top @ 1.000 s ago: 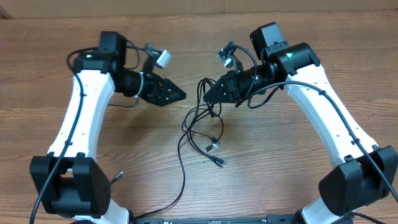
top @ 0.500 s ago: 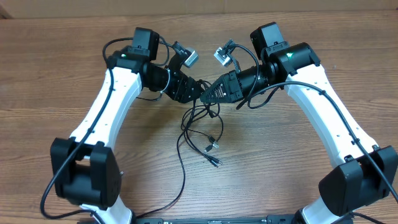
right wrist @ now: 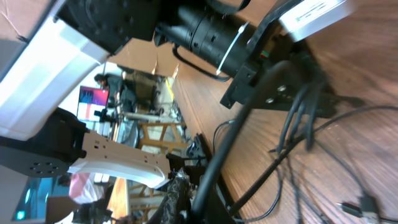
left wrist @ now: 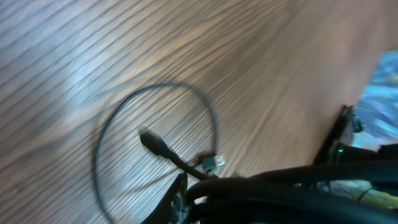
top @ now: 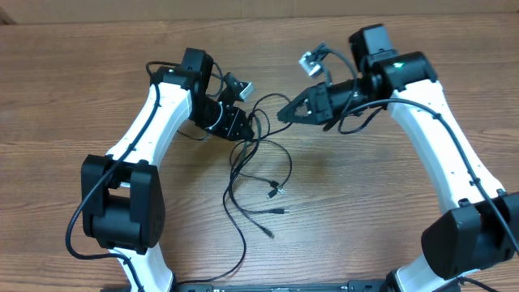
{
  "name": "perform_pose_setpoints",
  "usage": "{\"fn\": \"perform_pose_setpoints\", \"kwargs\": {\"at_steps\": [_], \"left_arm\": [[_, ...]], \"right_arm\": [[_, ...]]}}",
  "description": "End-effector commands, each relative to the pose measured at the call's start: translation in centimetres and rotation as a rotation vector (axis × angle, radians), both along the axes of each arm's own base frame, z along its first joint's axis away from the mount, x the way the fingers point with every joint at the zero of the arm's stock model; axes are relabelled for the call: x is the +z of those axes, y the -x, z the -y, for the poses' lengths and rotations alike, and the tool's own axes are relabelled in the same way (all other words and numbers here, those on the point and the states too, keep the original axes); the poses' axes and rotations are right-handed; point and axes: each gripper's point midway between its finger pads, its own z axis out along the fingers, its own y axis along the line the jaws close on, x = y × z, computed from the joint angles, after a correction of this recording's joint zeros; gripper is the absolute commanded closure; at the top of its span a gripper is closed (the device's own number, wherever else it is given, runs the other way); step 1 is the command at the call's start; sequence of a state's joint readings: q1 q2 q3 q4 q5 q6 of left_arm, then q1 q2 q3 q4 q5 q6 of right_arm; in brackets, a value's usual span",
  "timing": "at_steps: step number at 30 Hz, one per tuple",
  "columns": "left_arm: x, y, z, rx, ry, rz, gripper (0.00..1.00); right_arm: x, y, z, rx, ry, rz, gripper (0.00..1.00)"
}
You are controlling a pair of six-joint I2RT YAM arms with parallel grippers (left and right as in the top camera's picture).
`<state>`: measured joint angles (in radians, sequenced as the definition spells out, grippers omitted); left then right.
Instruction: Untangle cables
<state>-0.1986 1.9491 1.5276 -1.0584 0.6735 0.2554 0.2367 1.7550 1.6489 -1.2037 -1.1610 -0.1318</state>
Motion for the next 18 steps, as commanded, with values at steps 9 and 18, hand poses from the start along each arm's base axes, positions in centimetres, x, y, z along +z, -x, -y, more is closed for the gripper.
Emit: {"fn": "perform_pose_setpoints", "kwargs": {"at_steps": [9,18], "left_arm": [[-3.7,-0.7,-5.1,0.150,-0.228,-0.090,0.51],[-6.7,0.7,-8.2,0.260,-0.397,-0.164,0.30]], "right_arm": [[7.6,2.7,2.1,-0.027,-0.101,0.200,0.96],[10.6,3.4,2.2,-0.010,-0.159,0.360,0.96]]}}
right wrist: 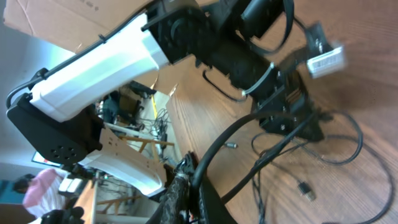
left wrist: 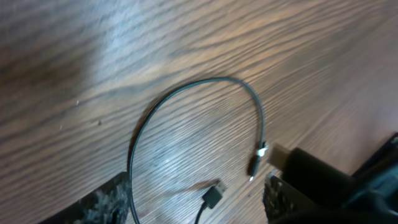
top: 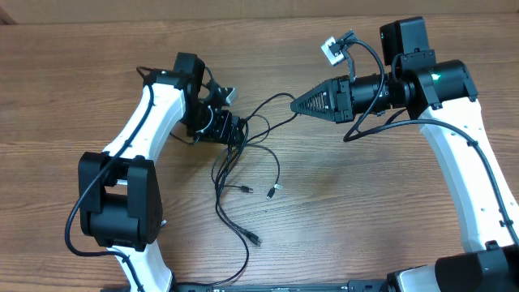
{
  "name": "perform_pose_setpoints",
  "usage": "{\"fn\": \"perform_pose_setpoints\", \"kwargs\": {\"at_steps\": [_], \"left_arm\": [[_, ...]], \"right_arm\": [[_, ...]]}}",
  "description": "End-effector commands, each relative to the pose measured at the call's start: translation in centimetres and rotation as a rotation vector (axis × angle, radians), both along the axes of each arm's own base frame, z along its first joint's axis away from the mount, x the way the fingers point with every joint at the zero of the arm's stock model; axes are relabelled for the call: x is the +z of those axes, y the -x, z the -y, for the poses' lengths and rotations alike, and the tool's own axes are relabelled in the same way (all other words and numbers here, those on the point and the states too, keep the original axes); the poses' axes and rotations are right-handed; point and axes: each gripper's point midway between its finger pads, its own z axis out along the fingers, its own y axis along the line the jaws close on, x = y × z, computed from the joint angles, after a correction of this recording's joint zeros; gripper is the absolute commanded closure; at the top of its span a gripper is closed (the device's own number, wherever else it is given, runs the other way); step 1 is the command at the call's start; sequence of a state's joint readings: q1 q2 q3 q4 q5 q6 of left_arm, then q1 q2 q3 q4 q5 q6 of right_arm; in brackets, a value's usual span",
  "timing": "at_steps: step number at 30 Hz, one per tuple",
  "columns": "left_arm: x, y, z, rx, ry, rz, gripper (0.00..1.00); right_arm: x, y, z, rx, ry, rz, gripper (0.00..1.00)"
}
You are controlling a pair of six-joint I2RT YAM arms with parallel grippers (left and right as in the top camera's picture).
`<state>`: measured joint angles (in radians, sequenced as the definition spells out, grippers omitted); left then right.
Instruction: Untangle cables
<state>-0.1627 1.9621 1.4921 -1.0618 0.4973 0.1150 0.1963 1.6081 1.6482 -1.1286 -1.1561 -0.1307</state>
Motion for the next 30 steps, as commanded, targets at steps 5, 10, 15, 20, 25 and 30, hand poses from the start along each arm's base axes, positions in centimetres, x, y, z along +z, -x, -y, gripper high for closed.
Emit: {"fn": "perform_pose_setpoints", "kwargs": {"at_steps": [5,10,15,20,25,30], "left_arm": [[-5.0,1.7,-6.1,0.179,-0.240,-0.128,0.30],[-4.7,1.7,-6.5,0.228,-0.153,-0.161,0.29],[-3.1,1.4,-3.9,0.137,0.068,-0.125,0.30],[-2.7,1.2,-3.1,0.132,0.109,-0.114,0.31],[-2.2,1.0,-1.3,0.115,0.154,-0.108,0.37],[-2.0,0.2,0.7,0.140,0.157,-0.096,0.44]], "right_arm": [[7.8,3.7,1.1,0.023,-0.113,0.276,0.96],[8.5,4.1,1.9,-0.046,-0.047,0.354,0.96],[5.6,2.9,3.2,-0.153,0.107,0.275,0.80],[1.6,2.3,4.6,-0.219,0.263,0.140,0.50],[-2.0,2.1,5.5,-0.238,0.367,0.022,0.50],[-4.4,1.0,6.9,-0.315,0.474,-0.072,0.44]]}}
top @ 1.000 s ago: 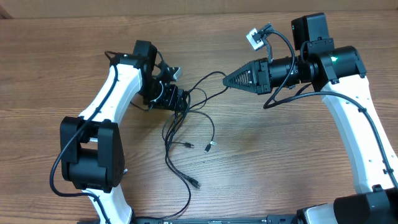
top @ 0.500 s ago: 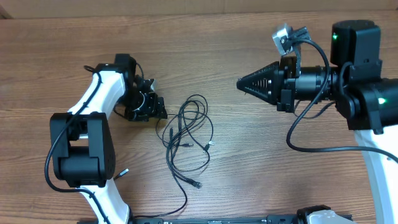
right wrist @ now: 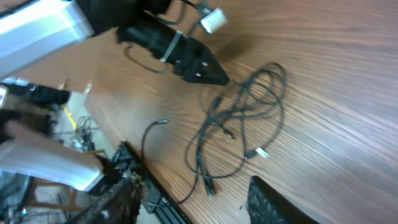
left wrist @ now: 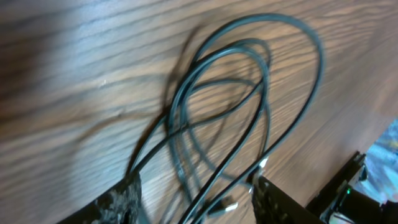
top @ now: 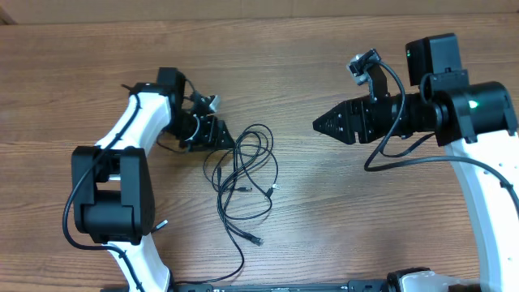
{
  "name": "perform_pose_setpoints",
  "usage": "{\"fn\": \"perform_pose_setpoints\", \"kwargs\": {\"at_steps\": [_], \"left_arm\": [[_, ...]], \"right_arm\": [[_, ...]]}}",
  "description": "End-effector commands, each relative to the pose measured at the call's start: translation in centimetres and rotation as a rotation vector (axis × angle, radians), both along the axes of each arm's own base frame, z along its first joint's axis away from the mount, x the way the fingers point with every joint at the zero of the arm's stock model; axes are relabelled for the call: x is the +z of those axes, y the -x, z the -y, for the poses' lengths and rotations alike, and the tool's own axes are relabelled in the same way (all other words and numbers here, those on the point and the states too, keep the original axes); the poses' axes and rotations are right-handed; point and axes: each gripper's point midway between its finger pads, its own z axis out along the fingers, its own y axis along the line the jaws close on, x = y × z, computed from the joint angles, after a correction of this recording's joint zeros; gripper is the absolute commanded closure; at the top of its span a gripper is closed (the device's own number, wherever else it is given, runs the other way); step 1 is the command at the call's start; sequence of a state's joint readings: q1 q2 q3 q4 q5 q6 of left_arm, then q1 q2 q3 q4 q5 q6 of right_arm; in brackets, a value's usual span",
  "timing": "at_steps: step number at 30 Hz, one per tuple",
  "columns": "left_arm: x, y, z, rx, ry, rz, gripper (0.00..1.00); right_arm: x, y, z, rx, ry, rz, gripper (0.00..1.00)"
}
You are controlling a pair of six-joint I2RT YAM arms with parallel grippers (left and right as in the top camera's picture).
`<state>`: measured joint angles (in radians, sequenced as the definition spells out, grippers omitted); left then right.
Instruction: Untangle cables
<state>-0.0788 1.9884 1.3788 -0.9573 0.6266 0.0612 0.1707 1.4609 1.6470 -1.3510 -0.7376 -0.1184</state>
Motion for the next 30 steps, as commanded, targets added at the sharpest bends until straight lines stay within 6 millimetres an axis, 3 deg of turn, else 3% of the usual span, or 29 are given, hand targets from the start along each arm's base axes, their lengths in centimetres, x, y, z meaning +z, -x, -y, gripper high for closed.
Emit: {"fn": "perform_pose_setpoints", "kwargs": {"at_steps": [1,5,11,18,25,30], "left_arm": [[0.7,-0.2,2.7,0.011,0.037,-0.008,0.44],[2.0,-1.4,6.3,-0.003,0.020,0.046,0.43],[2.0,-2.7,9.9,0.045,-0.045,0.115,0.44],[0.6,-3.1,10.9,0.122,-0.224,0.184,0.39],[0.1,-2.5,13.1,0.112,-0.219,0.220,0.40],[-0.8,-2.8,12.0,0.232,-0.302,0.216,0.41]], "right_arm": [[-2.6,-1.6,2.1,-0.134,0.129,-0.068,0.43],[-5.3,-3.3,4.9,-0.305,0.287,-0.137,0.27],[-7.2,-3.7,4.9,-0.303,0.316,-0.200,0.25],[-8.8,-4.3,5.3,-0.309,0.332,-0.254,0.25],[-9.2,-4.6,5.6,-0.313,0.335,-0.262,0.25],[-9.2,-4.6,5.6,-0.313,0.335,-0.262,0.25]]}}
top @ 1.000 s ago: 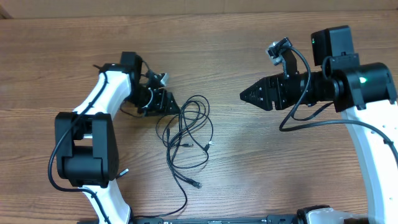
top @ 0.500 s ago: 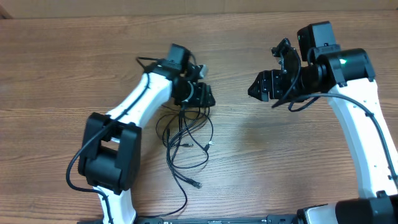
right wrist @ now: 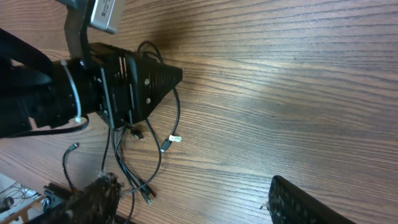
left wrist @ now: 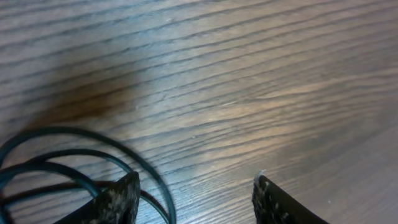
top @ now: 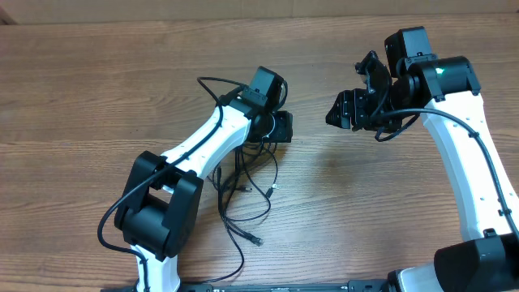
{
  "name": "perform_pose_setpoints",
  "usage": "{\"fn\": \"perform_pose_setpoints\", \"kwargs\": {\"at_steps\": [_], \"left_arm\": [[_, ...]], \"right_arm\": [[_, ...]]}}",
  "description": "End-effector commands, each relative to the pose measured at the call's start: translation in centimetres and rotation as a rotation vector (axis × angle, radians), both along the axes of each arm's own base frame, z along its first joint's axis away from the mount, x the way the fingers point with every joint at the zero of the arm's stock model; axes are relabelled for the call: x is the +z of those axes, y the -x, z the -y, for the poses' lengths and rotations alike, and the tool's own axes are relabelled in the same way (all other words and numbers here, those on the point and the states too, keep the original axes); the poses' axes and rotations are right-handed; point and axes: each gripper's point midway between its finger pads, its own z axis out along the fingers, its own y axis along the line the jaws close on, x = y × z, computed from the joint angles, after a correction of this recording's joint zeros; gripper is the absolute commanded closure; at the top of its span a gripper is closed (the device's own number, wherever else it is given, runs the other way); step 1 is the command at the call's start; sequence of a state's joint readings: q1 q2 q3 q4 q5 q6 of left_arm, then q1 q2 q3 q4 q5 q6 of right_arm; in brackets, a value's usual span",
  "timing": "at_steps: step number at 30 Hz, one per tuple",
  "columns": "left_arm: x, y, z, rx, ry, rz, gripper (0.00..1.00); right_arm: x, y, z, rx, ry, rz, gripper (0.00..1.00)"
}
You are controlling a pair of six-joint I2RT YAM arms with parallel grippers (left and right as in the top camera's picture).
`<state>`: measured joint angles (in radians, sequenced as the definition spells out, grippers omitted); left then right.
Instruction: Untangle cables
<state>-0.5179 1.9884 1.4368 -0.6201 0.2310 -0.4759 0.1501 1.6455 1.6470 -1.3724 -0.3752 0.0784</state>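
Note:
A loose pile of thin black cables (top: pixel 243 166) lies on the wooden table at the middle, with plug ends trailing toward the front. My left gripper (top: pixel 285 128) is open at the pile's upper right, its arm crossing over the strands. In the left wrist view the cable loops (left wrist: pixel 37 167) curve past the left finger (left wrist: pixel 115 199), and nothing sits between the jaws. My right gripper (top: pixel 334 113) is open to the right, apart from the pile. The right wrist view shows the left gripper (right wrist: pixel 146 78) and the cables (right wrist: pixel 122 163) beyond it.
The wooden table (top: pixel 97 81) stretches to both sides. One cable end (top: pixel 255 240) reaches toward the front edge. The right arm (top: pixel 454 154) runs down the right side.
My left gripper was at the pile's left side and is now at its upper right, with the arm laid across the cables. The right gripper has moved slightly up. Both stay open.
Both grippers were close together above the tangle, holding strands. Then they stood farther apart, with a strand stretched to the right gripper. After that both were open and the cables lay slack on the table. Now the left gripper is over the pile's right side.

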Motion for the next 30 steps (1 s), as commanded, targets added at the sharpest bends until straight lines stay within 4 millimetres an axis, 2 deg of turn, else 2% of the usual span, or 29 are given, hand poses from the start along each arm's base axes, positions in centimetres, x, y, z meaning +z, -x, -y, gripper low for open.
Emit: {"fn": "perform_pose_setpoints", "kwargs": {"at_steps": [1,11,15,19,25,27,29,30], "left_arm": [[-1.3,-0.1,-1.4,0.128,-0.072,-0.006,0.41],[-2.3,0.4,-0.7,0.116,-0.037,-0.008,0.42],[-2.0,0.6,0.5,0.092,0.023,-0.020,0.50],[-1.8,0.7,0.9,0.082,0.045,-0.025,0.53],[-3.6,1.0,0.7,0.083,0.025,-0.060,0.57],[-4.6,1.2,0.7,0.080,0.022,-0.081,0.62],[-4.6,1.2,1.0,0.073,0.037,-0.084,0.69],[-4.4,1.2,1.3,0.059,0.053,-0.082,0.81]], "right_arm": [[-0.2,-0.1,0.4,-0.009,0.009,0.000,0.25],[-0.2,-0.1,0.5,-0.012,0.019,0.002,0.25],[-0.3,-0.2,0.6,-0.013,0.026,0.004,0.25],[-0.3,-0.2,0.6,-0.013,0.026,0.003,0.24],[-0.3,0.0,0.7,-0.013,0.027,-0.004,0.24],[-0.3,0.0,0.7,-0.013,0.027,-0.004,0.24],[-0.3,0.0,0.7,-0.013,0.027,-0.004,0.24],[-0.3,0.0,0.7,-0.013,0.027,-0.004,0.24]]}}
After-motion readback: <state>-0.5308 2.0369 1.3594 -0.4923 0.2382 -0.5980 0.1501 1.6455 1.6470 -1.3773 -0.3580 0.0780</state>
